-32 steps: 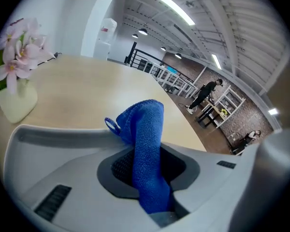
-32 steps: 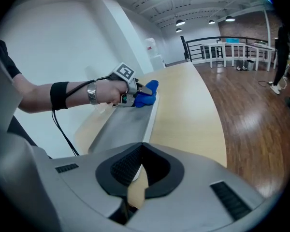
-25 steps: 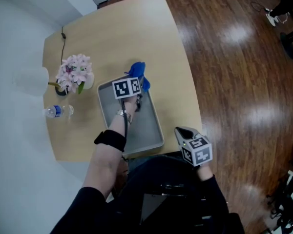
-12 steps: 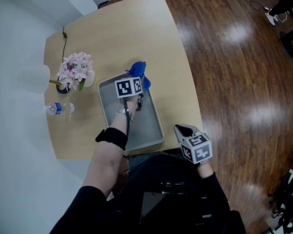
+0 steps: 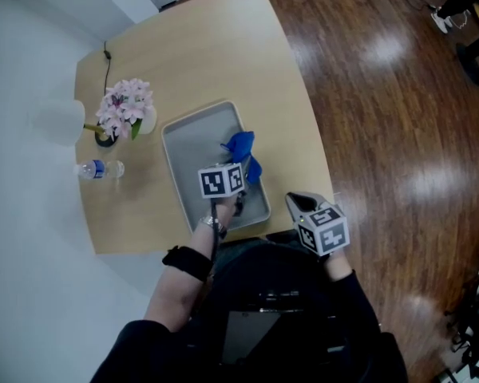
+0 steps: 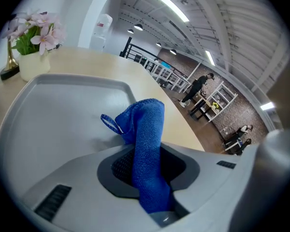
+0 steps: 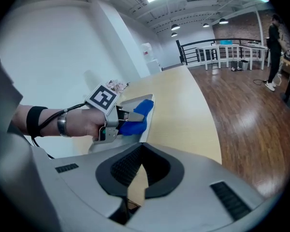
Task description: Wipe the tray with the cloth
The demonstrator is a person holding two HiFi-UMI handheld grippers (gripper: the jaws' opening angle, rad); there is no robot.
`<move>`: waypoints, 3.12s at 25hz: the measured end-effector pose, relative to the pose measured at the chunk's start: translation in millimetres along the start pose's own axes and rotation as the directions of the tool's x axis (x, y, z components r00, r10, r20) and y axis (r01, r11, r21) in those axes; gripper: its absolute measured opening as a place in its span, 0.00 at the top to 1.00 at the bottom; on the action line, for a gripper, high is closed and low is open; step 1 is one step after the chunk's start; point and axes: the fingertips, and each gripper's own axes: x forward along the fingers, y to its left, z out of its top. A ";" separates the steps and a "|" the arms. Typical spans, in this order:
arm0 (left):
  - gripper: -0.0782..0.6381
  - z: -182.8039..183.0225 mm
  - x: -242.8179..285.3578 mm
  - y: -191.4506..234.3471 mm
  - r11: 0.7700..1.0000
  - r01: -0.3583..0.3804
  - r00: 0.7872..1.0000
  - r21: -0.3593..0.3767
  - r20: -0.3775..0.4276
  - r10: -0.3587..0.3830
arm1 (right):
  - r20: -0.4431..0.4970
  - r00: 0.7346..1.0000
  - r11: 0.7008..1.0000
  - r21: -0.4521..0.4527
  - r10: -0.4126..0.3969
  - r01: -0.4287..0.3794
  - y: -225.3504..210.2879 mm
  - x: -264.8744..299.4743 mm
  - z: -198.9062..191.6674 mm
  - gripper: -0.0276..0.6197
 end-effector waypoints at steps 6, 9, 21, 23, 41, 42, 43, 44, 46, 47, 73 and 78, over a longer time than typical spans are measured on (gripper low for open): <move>0.74 -64.4 -25.5 -30.1 0.997 0.056 0.996 0.043 -0.069 -0.053 | 0.005 1.000 0.999 -0.037 0.013 -0.013 10.6 -1.2 -0.1 0.95; 0.74 -88.7 -35.5 -40.2 0.995 0.083 0.992 0.055 -0.104 -0.077 | 0.005 1.000 0.999 -0.039 0.011 -0.011 13.1 -3.9 -0.9 0.95; 0.74 -130.9 -50.9 -58.6 0.974 0.153 0.970 0.166 -0.216 -0.115 | 0.000 1.000 0.998 -0.066 0.010 -0.010 21.3 -2.0 1.1 0.95; 0.74 -131.2 -50.8 -58.7 0.973 0.161 0.968 0.164 -0.217 -0.123 | -0.003 1.000 0.997 -0.073 0.011 -0.011 23.4 -0.4 2.3 0.95; 0.74 -63.9 -198.9 6.8 0.977 0.103 0.995 0.189 -0.022 -0.101 | 0.020 0.997 0.992 -0.110 0.068 -0.066 84.9 27.4 39.6 0.95; 0.74 -62.4 -212.5 18.9 0.982 0.079 0.997 0.174 -0.002 -0.080 | 0.020 0.997 0.992 -0.109 0.071 -0.069 90.2 29.5 39.8 0.95; 0.74 -62.4 -225.2 32.0 0.986 0.054 0.998 0.156 0.016 -0.057 | 0.020 0.997 0.992 -0.106 0.074 -0.071 95.4 31.4 39.5 0.95; 0.74 -63.7 -236.7 45.4 0.990 0.030 0.999 0.136 0.032 -0.035 | 0.020 0.997 0.992 -0.100 0.075 -0.073 100.2 33.2 39.0 0.95; 0.74 -68.8 -255.7 71.3 0.995 -0.011 0.998 0.094 0.055 0.006 | 0.020 0.997 0.993 -0.091 0.072 -0.070 107.7 36.8 38.5 0.95; 0.74 -71.9 -263.0 83.3 0.997 -0.028 0.998 0.077 0.061 0.023 | 0.022 0.997 0.994 -0.086 0.070 -0.068 111.0 38.9 39.1 0.95; 0.74 -151.5 -220.7 256.2 0.981 -0.194 0.972 0.028 -0.131 0.196 | 0.029 0.997 0.997 -0.036 -0.067 0.068 146.4 43.0 43.6 0.95; 0.73 -150.7 -216.5 256.8 0.983 -0.180 0.976 0.030 -0.116 0.182 | 0.032 0.996 0.996 -0.025 -0.086 0.087 144.2 43.1 43.8 0.95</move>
